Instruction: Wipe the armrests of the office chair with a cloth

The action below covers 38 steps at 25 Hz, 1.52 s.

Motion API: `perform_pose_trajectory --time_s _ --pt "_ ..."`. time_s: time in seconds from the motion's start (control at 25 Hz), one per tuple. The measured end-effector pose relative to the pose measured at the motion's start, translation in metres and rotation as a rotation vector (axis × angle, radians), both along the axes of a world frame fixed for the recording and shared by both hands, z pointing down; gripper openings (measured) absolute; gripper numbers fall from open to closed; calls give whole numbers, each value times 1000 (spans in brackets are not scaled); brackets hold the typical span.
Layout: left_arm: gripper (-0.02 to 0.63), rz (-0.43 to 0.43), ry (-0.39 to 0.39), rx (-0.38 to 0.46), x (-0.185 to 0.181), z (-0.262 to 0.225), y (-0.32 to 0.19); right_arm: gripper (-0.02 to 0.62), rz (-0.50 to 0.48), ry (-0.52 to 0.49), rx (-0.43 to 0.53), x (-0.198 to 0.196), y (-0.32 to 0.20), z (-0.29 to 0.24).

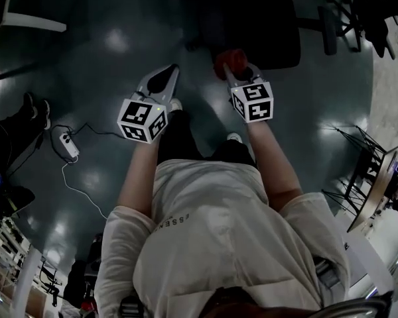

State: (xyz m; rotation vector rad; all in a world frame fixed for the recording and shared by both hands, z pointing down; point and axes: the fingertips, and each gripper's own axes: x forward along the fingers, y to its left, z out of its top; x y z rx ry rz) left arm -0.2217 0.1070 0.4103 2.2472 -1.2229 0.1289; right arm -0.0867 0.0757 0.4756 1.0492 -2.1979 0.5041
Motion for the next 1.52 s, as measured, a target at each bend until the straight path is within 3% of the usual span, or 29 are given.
perform_pose_trajectory --time_s 0.16,0.6,0.8,0.92,1.16,1.52 --pt "17 -1 -30 28 52 -10 31 51 -26 -28 31 47 25 -10" --pt "17 -162 -53 193 185 -67 111 51 -78 -118 199 223 97 -75" --pt "17 -140 -85 227 244 -104 145 51 -64 -154 289 288 127 -126" --pt "17 -115 -109 247 262 -125 159 51 -49 -168 312 304 143 -142" --pt "17 -129 -79 303 270 -154 181 51 -51 -188 363 309 179 -165" --pt "17 -76 -123 368 285 -181 245 49 -12 -210 434 314 240 -204"
